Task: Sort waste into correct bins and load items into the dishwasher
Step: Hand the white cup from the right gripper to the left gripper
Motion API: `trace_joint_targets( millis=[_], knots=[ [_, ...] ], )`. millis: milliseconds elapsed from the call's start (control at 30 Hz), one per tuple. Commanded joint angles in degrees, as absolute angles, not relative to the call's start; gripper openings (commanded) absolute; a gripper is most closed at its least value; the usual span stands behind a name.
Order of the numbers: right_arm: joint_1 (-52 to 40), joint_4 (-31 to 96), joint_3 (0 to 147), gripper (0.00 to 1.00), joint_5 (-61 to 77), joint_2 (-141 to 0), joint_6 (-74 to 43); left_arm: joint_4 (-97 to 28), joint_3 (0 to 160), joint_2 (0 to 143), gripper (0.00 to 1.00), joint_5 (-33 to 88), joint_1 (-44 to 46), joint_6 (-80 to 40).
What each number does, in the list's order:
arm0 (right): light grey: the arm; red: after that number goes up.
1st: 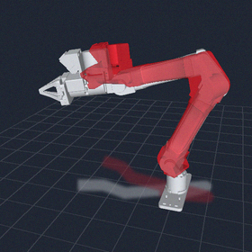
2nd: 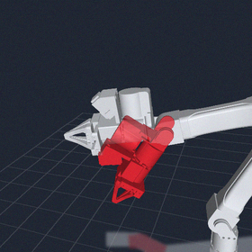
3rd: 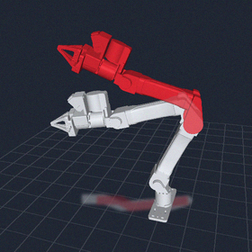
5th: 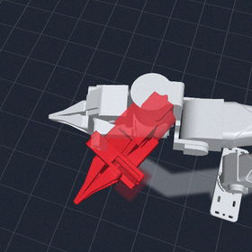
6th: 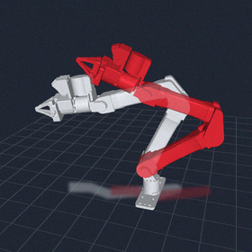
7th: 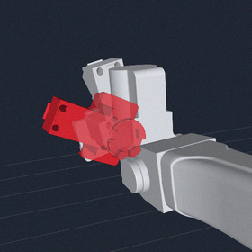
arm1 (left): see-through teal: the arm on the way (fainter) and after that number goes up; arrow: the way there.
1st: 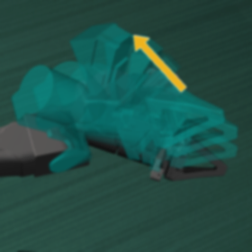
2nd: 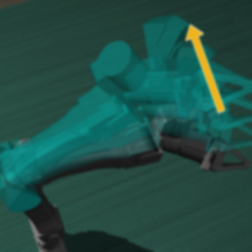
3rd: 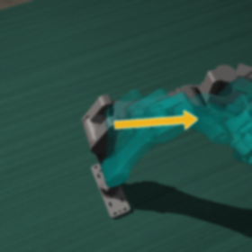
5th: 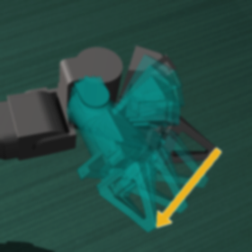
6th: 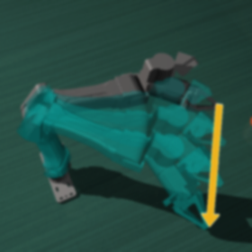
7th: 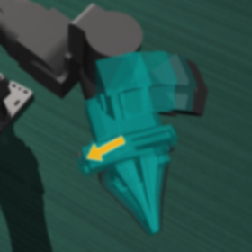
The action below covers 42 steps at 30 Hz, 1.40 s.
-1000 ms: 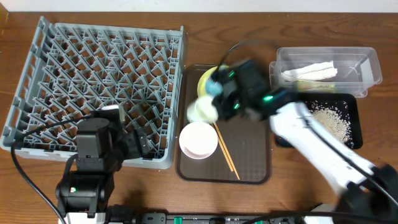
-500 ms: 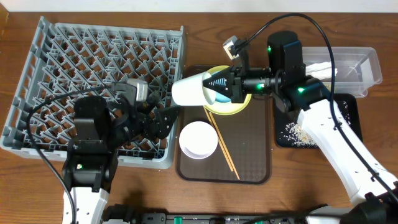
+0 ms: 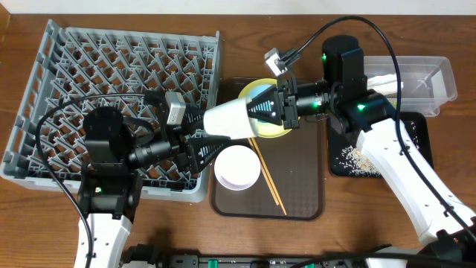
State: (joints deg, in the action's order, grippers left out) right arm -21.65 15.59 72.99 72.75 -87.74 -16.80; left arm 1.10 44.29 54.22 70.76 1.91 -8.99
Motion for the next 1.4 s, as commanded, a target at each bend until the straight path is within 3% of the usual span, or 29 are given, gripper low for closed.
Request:
trace_joint_targets(
  millis=[0,367,700,1067,1267,1367],
  knots=[
    [-23.0,15.6,73.2,0.06,75.5,-87.7,-17.4,2.9,45.2,54.2,0.84,73.1,1.7,-8.9],
    [-23.7,15.5,73.2,0.06,75.8,-87.7,-17.8,5.3,45.2,54.2,0.82,77.2,1.7,-9.1],
    [-23.6,3.8,73.2,0.04,81.1,-87.7,-24.5,5.2,45.2,54.2,0.82,77.2,1.7,-9.1],
    [-23.7,3.6,73.2,0.01,80.4,-87.7,-24.8,5.5,45.2,54.2,0.82,77.2,1.7,-9.1],
    [-23.7,3.4,73.2,0.01,80.4,-87.7,-24.8,5.8,45.2,54.2,0.76,77.2,1.7,-9.1],
    [-23.7,3.5,73.2,0.02,80.4,-87.7,-24.8,7.0,45.2,54.2,0.66,77.2,1.7,-9.1]
  ],
)
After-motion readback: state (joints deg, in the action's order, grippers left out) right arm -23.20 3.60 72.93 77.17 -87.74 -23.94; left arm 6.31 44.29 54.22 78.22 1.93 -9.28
